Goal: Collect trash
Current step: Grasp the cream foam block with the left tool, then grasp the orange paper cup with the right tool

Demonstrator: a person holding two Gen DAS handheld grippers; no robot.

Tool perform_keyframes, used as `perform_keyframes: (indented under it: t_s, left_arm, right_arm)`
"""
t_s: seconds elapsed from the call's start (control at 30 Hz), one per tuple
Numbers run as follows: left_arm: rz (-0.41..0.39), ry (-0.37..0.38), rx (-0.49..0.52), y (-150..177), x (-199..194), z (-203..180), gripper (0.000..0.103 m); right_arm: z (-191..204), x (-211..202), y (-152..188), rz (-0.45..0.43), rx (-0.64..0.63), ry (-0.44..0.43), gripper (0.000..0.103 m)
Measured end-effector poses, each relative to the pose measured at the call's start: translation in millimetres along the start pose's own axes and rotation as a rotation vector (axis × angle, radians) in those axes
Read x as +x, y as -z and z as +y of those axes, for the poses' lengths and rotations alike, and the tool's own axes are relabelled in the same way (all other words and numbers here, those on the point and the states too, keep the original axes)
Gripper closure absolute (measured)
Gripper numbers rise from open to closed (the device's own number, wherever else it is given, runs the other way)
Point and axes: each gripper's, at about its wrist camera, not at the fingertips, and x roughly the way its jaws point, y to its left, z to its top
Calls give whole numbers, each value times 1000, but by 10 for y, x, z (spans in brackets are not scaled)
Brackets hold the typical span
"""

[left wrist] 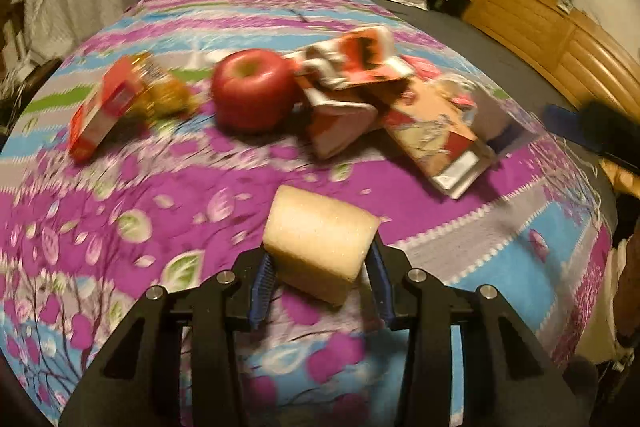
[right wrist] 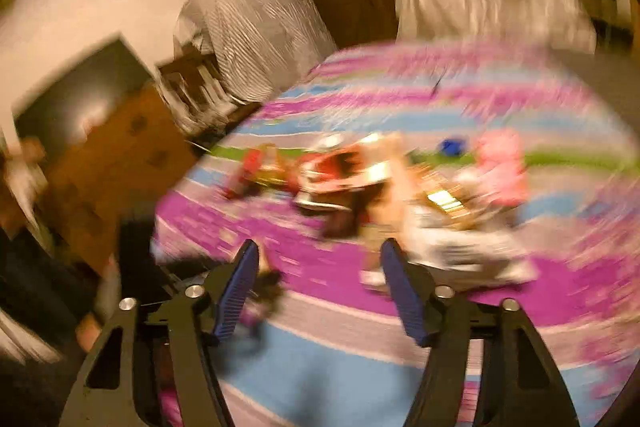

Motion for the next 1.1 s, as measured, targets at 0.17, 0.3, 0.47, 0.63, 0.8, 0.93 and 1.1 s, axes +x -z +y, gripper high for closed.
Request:
perform_keyframes:
  t_s: [0.17, 0.3, 0.47, 0.63, 0.8, 0.93, 1.1]
  left_arm:
    - [-8, 23, -50, 18, -5, 129, 63]
    - [-8, 37, -61, 26, 3, 151, 63]
    - [-13, 53, -74, 45, -4, 195, 63]
    - [-6, 53, -71, 58, 11, 196, 63]
    - [-7, 61, -80, 51, 15, 199, 63]
    - [-5, 66, -89, 42, 31, 202, 62]
    - [-8, 63, -89, 41, 29, 192, 62]
  right_arm:
    - [-92, 557, -238, 8, 267, -84, 51]
    - [-284, 825, -333, -16, 460, -55, 51]
    - [-418, 1023, -321, -48, 603, -76, 51]
    - [-513, 1196, -270, -73, 662, -62, 51]
    - [-548, 1289, -261, -133, 646, -76, 50]
    - [-555, 1336, -283, -171, 612, -122, 51]
    - [-592, 1454, -354, -178, 614, -192, 59]
